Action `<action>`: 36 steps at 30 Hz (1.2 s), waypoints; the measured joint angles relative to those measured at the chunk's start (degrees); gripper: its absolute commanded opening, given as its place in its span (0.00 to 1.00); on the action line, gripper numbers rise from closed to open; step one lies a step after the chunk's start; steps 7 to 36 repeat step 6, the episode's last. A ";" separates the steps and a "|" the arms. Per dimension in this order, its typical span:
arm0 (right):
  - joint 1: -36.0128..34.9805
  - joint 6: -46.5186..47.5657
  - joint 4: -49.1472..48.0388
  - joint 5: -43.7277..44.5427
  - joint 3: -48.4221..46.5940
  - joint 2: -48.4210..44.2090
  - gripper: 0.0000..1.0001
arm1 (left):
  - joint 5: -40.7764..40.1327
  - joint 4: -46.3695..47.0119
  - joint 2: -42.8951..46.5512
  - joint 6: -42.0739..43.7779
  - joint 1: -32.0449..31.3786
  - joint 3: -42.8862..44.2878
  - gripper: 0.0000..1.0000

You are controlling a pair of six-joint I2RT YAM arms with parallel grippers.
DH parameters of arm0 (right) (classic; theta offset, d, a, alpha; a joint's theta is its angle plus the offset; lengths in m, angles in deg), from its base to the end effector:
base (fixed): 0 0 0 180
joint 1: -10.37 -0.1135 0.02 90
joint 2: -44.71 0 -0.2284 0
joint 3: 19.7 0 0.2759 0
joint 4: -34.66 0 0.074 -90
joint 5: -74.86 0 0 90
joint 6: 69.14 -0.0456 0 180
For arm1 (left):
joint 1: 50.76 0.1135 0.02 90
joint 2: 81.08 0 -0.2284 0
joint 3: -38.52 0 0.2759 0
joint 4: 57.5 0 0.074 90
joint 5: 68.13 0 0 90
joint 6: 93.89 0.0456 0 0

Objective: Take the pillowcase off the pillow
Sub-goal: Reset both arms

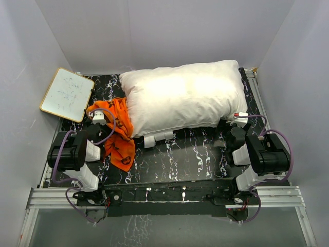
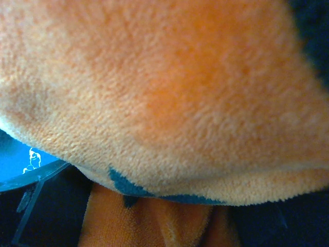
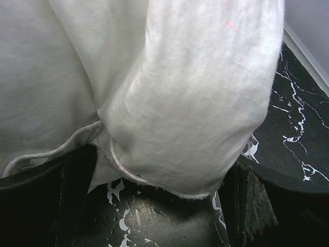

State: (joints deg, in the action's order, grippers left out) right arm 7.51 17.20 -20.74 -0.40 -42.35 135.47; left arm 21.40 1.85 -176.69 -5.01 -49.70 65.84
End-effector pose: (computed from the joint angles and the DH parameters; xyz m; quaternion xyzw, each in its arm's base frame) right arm 0.2414 0.0004 0.0599 0.0855 0.7740 -0.0648 0.6240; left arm 0.2625 0.0052 0.0659 -0.0171 0.7599 0.0028 0.6498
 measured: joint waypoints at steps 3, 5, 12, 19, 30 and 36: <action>0.00 0.13 -0.02 -0.09 0.00 0.00 0.98 | 0.00 -0.02 0.00 0.00 0.00 0.02 0.97; 0.00 0.17 -0.02 -0.11 0.00 0.00 0.98 | 0.00 -0.02 0.00 0.00 0.00 0.02 0.97; 0.00 0.20 -0.02 -0.13 0.00 0.00 0.98 | 0.00 -0.02 0.00 0.00 0.00 0.02 0.97; 0.00 0.20 -0.02 -0.13 0.00 0.00 0.98 | 0.00 -0.02 0.00 0.00 0.00 0.02 0.97; 0.00 0.20 -0.02 -0.13 0.00 0.00 0.98 | 0.00 -0.02 0.00 0.00 0.00 0.02 0.97; 0.00 0.20 -0.02 -0.13 0.00 0.00 0.98 | 0.00 -0.02 0.00 0.00 0.00 0.02 0.97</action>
